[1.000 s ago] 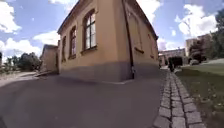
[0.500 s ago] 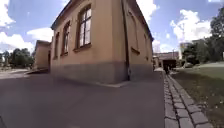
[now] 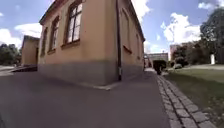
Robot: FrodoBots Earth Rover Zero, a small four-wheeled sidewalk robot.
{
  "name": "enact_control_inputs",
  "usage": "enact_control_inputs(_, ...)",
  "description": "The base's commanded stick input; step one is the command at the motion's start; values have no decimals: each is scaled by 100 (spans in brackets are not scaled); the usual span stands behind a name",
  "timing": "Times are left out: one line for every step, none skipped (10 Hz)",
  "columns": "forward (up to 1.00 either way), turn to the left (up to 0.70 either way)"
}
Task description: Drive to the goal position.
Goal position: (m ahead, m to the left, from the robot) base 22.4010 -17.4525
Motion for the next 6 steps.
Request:
enact_control_inputs(85,1)
enact_control_inputs(85,1)
enact_control_inputs(85,-2)
enact_control_inputs(85,-31)
enact_control_inputs(85,-33)
enact_control_inputs(85,-33)
